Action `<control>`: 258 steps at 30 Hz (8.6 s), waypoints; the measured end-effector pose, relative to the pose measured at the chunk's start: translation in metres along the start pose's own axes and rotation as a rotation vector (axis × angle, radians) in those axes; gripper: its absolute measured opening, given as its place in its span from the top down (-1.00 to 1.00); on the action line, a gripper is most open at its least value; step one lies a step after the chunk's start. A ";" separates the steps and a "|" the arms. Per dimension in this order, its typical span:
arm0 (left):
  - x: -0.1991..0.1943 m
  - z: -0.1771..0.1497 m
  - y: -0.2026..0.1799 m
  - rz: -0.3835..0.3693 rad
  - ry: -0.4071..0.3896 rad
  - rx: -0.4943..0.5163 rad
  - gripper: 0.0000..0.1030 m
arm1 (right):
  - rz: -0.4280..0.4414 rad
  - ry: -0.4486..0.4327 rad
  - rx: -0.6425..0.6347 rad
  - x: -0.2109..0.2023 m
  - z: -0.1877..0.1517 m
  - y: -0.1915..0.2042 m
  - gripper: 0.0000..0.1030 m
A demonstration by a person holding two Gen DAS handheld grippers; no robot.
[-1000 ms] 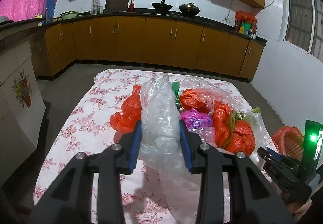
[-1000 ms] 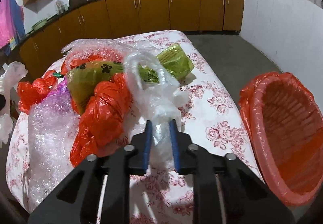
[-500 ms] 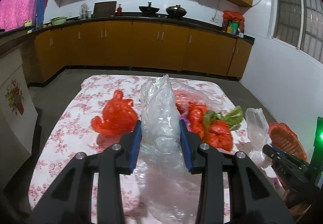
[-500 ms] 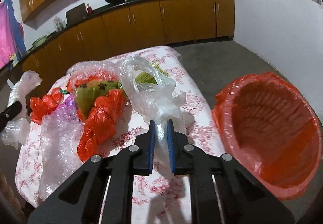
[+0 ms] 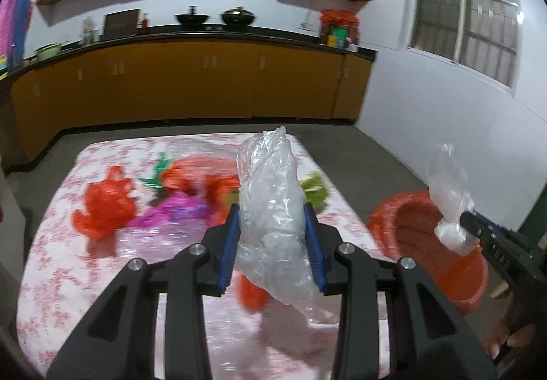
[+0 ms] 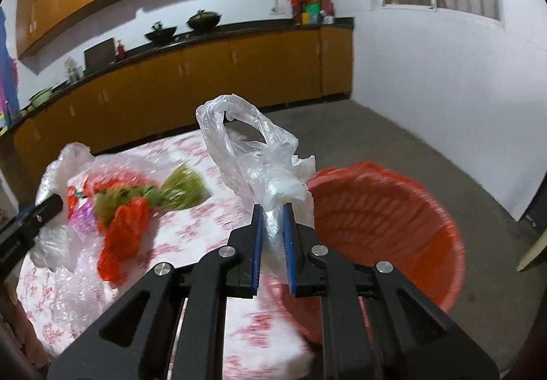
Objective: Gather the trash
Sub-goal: 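Carry the clear bag over the red basket and open the right tool, then open the left tool over the red basket, dropping the clear plastic, then grasp the bubble wrap with the left tool while the right tool grasps a red bag, then carry both items over the red basket and open both tools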
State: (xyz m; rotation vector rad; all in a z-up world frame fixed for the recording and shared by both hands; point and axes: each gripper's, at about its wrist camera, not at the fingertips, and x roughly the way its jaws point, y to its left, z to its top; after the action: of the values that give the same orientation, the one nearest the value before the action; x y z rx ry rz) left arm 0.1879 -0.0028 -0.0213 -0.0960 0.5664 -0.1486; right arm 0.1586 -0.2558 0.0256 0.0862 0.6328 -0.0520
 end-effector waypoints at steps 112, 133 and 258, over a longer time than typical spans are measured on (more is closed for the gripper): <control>0.055 -0.056 0.139 0.187 0.182 -0.108 0.87 | 0.016 -0.089 -0.183 0.002 -0.028 0.084 -0.53; -0.027 -0.012 0.146 0.182 -0.011 -0.100 0.90 | 0.144 -0.057 -0.245 0.032 -0.029 0.149 -0.53; 0.084 0.038 -0.138 -0.326 0.070 0.036 0.13 | -0.222 -0.066 0.144 0.001 -0.006 -0.116 -0.22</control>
State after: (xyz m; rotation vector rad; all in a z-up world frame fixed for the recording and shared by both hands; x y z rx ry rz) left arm 0.2628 -0.1511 -0.0153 -0.1481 0.6151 -0.4807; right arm 0.1476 -0.3706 0.0127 0.1520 0.5699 -0.3142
